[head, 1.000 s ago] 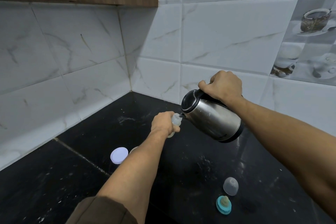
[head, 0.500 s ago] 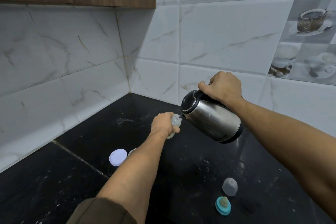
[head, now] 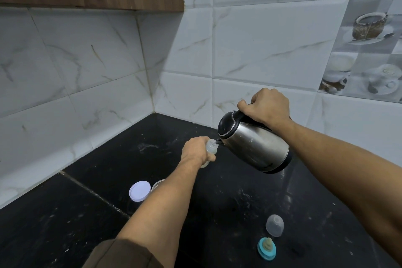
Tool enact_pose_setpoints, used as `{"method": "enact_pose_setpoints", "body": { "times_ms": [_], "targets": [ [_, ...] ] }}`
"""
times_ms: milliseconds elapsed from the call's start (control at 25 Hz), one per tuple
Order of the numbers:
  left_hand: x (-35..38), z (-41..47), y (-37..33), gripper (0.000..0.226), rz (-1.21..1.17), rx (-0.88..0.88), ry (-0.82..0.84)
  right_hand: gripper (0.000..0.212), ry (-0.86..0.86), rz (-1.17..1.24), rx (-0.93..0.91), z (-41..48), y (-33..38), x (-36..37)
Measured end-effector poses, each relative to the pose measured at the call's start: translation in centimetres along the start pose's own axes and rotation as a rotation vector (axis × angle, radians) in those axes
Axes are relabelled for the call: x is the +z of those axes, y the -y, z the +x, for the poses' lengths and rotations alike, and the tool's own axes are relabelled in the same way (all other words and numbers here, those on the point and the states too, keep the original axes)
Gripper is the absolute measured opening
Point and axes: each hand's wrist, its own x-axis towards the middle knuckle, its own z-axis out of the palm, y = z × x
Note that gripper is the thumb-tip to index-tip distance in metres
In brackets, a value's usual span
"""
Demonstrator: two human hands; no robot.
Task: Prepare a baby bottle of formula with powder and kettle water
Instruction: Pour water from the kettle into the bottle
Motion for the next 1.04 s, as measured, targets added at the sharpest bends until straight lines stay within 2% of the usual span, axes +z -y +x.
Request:
{"method": "enact_pose_setpoints", "body": {
  "times_ms": [1040],
  "targets": [
    [0.01, 0.07, -0.07, 0.043, 0.017, 0.004, 0.012, 0.048, -0.009, 0.008, -0.01, -0.27, -0.1, -0.05]
  ]
}}
